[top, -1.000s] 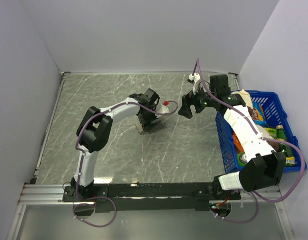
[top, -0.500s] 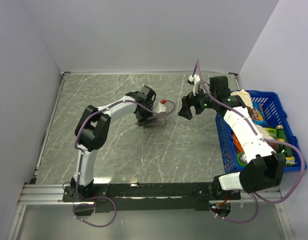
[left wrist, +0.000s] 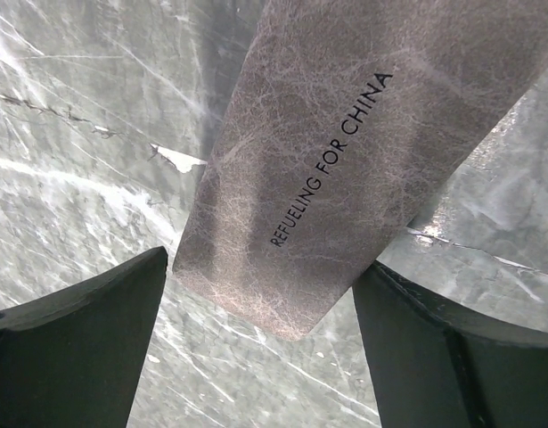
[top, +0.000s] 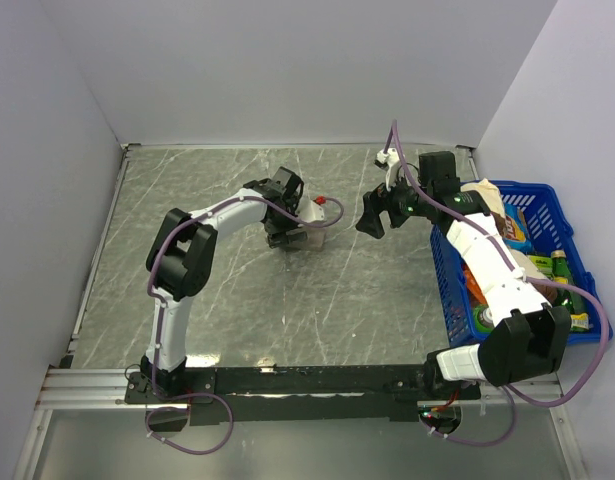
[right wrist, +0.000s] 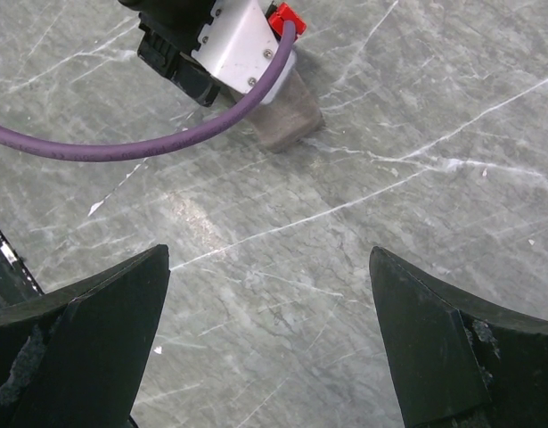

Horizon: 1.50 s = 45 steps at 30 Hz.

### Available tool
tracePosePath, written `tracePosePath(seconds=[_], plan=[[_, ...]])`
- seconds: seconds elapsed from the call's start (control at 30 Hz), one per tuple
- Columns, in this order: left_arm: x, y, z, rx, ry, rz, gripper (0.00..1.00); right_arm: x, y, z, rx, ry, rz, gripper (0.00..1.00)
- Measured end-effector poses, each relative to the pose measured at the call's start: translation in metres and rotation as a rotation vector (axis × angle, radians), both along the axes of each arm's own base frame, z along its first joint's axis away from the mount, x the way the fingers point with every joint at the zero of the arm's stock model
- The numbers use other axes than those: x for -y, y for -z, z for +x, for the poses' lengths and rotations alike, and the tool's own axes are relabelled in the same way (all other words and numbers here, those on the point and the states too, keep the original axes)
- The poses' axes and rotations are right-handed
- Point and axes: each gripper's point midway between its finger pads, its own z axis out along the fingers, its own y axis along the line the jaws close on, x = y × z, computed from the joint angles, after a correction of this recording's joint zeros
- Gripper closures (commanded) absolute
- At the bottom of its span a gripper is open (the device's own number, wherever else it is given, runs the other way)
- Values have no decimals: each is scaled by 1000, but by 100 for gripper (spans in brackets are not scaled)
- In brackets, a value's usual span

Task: Organize the sunglasses
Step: Rotate the case with sunglasses at the center of the board, then reset both arms

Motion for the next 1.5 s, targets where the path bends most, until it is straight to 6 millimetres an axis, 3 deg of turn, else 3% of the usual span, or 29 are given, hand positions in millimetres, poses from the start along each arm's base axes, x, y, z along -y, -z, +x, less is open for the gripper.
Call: tracePosePath(seconds=[0.2,0.57,0.77,0.97,1.2,1.33,1.5], plan=[[-1,0,0,2,-3,2,23,1,4,-1,-3,6,-7,0],[0,-1,2,10,-15,-5,27,2,5,-1,-4,6,-7,0],[-1,-2,6,19,-41,-14,19,2,5,-1,-4,7,-7,0],[-6,-2,7,14,-77,-20,0,2,5,-1,-3,8,-9,0],[-10,-5,6,9,-111,-32,4,4,5,0,1,17,-17,0],[-18,-36,0,37,-142,-74,4,10,-1,1,40,50,-38,0],[-36,-122,-2,161,-242,-259,4,28,-28,1,154,137,-76,0]])
